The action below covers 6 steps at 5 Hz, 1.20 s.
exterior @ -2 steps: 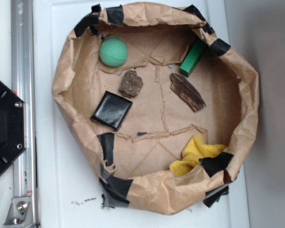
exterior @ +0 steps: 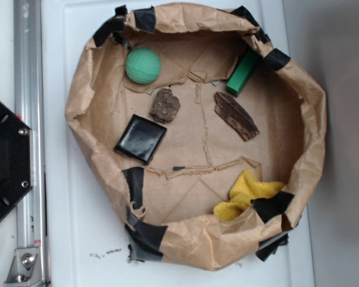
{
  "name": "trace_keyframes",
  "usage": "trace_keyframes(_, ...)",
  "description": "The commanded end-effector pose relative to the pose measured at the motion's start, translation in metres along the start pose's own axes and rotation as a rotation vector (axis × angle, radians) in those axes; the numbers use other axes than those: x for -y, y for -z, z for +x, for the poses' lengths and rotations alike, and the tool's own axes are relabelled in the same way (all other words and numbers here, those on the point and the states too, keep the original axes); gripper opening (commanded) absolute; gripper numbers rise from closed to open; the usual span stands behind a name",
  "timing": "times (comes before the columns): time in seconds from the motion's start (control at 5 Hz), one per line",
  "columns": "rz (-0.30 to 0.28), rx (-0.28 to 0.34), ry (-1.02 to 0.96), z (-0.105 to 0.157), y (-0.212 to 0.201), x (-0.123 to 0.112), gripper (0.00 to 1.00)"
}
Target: Grab the black box.
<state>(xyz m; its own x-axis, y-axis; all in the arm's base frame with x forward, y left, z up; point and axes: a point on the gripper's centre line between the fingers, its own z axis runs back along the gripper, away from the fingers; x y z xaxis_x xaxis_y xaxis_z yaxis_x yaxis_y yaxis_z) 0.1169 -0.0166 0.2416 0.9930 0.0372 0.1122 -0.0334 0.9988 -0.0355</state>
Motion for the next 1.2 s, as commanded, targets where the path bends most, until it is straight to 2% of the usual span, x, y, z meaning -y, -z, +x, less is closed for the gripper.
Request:
trace_keyframes(0.0, -0.001, 0.008, 0.002, 0.002, -0.002, 0.001, 1.0)
trace_keyframes(0.4, -0.001, 0.008, 0.002, 0.002, -0.002, 0.001, 1.0)
trace_keyframes(0.6, -0.067, 0.13, -0.248, 0.05, 0.017, -0.017, 1.0)
trace_keyframes(0.8, -0.082, 0.157, -0.502, 0.092, 0.038, -0.022, 1.0)
trace_keyframes(1.0, -0.003, 0.052, -0.704, 0.13, 0.078, -0.026, 1.0)
